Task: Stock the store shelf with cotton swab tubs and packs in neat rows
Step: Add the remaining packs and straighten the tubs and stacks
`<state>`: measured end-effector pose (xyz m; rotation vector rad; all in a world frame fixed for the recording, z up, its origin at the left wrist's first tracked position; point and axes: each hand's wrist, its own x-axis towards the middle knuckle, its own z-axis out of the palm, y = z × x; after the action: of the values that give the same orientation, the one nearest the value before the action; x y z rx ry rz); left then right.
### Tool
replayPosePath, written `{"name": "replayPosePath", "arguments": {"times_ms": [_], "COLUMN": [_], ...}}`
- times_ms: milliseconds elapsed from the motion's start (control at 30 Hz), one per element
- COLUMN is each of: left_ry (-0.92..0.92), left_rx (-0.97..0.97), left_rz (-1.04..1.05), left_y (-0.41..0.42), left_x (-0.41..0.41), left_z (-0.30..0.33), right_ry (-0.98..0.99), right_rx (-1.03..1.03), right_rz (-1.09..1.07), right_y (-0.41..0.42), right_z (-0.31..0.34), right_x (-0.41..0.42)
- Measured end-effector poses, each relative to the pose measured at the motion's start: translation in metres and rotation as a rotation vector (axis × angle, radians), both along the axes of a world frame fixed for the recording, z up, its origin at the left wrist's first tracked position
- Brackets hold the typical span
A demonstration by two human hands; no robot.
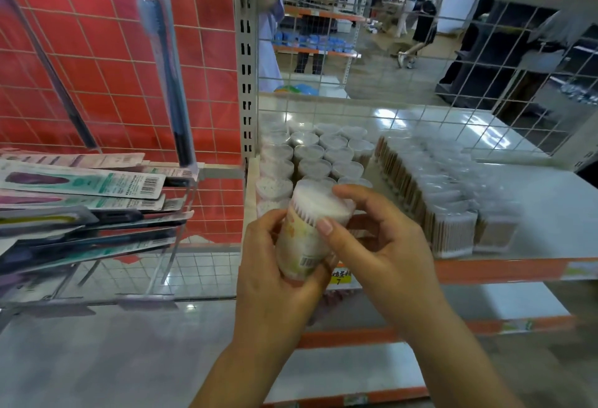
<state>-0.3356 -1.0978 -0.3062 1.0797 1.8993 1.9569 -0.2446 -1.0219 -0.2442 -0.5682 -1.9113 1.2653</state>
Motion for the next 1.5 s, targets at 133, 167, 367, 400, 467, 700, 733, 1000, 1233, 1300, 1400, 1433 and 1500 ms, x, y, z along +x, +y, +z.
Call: {"name": "replayPosePath", "arguments": {"times_ms": [133, 167, 367, 400, 467, 700, 733, 1000, 1233, 1300, 1400, 1433, 1500], "left_ry": [0.129, 0.157, 0.248, 0.254, 0.268, 0.400, 0.445, 0.787, 0.860, 0.869, 0.869, 0.869, 0.864], "left_rx": [-0.039, -0.047, -0.078, -0.083, -0.071, -0.084, -0.099, -0.161, -0.320, -0.362, -0.373, -0.373, -0.375], "left_rz": [0.105, 0.125, 0.140, 0.130, 0.091, -0.034, 0.000, 0.165, 0.155, 0.146, 0.143, 0.137, 0.121], "left_y": [0.001, 0.001, -0.003, -0.004, -0.007, -0.013, -0.012, 0.015, 0.030, 0.030, 0.028, 0.028, 0.028], "left_x": [0.000, 0.000, -0.006, -0.007, -0.012, -0.038, -0.042, -0.055, -0.062, -0.063, -0.064, -0.065, -0.066], "left_z": [0.002, 0.002, -0.001, -0.001, -0.004, -0.014, -0.016, -0.023, -0.029, -0.032, -0.034, -0.035, -0.035], "right_ry": [-0.036, -0.045, -0.109, -0.113, -0.113, -0.164, -0.181, -0.365, -0.415, -0.419, -0.384, -0.370, -0.370], "right_rx": [0.024, 0.031, 0.029, 0.026, 0.031, 0.145, 0.163, 0.309, 0.373, 0.373, 0.359, 0.357, 0.356], "right_rz": [-0.018, -0.022, -0.040, -0.040, -0.046, -0.053, -0.059, -0.103, -0.078, -0.092, -0.116, -0.118, -0.124], "right_y": [0.002, 0.002, -0.001, -0.002, -0.003, 0.010, 0.015, 0.049, 0.061, 0.060, 0.057, 0.056, 0.054], "right_z": [0.003, 0.003, -0.004, -0.006, -0.009, -0.014, -0.016, -0.043, -0.057, -0.060, -0.064, -0.066, -0.069], "right_x": [-0.003, -0.004, -0.007, -0.008, -0.009, -0.003, -0.003, -0.017, -0.027, -0.028, -0.029, -0.029, -0.030]}}
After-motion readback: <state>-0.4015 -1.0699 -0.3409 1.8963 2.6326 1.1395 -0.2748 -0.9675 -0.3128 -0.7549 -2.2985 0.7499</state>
